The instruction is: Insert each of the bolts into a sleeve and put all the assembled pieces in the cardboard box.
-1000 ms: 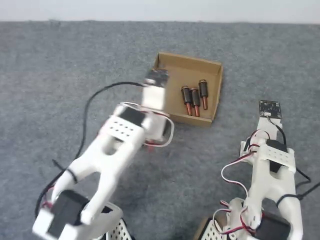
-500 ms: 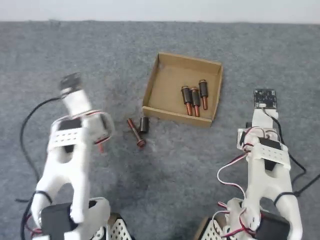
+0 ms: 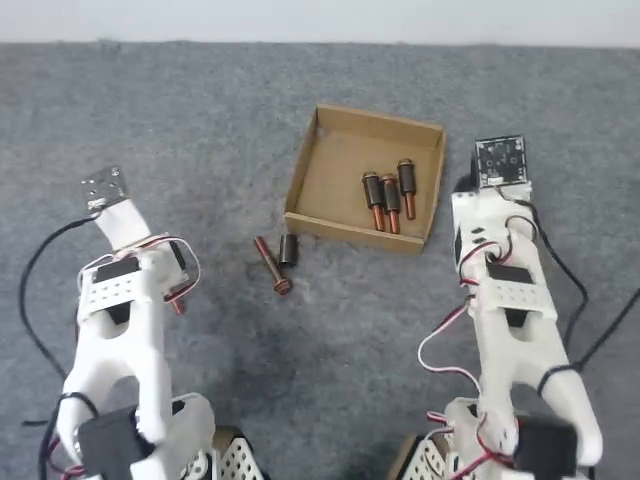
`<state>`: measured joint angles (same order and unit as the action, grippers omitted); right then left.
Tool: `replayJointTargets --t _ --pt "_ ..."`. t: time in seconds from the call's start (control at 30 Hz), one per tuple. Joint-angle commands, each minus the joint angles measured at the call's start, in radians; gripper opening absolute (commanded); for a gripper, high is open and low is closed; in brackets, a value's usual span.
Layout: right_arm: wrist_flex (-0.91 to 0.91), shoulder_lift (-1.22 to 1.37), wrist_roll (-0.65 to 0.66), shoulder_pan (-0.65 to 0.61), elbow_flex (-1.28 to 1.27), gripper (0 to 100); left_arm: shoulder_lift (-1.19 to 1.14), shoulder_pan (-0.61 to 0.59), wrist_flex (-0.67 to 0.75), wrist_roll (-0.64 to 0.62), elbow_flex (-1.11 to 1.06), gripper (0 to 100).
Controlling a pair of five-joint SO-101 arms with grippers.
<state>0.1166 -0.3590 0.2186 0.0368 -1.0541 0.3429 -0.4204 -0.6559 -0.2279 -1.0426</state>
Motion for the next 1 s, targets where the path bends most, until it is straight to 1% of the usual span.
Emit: replayJointTargets --t 0.0,0.2,0.57,0.67,0.73,0.8,0.97 --pt "0.226 0.039 -0.012 -0.019 0.071 0.7 0.054 -0.005 0.029 0.017 0.008 1" --pt "0.581 0.22 -0.008 -0.079 0.092 0.7 0.054 -0.002 0.031 0.017 0.008 1" --pt "0.977 0.639 -0.012 -0.193 0.367 0.7 0.054 0.0 0.035 0.018 0.008 1" --pt "1.046 0.731 -0.021 -0.229 0.417 0.6 0.054 0.0 0.091 0.018 -0.013 1" --pt "1.052 0.763 -0.084 -0.265 0.413 0.6 0.054 0.0 0.117 0.018 -0.025 1" --pt "1.055 0.776 -0.143 -0.297 0.384 0.6 0.054 0.0 0.12 0.018 -0.025 1" --pt "1.056 0.723 -0.21 -0.36 0.258 0.6 0.054 0.002 0.123 0.018 -0.025 1"
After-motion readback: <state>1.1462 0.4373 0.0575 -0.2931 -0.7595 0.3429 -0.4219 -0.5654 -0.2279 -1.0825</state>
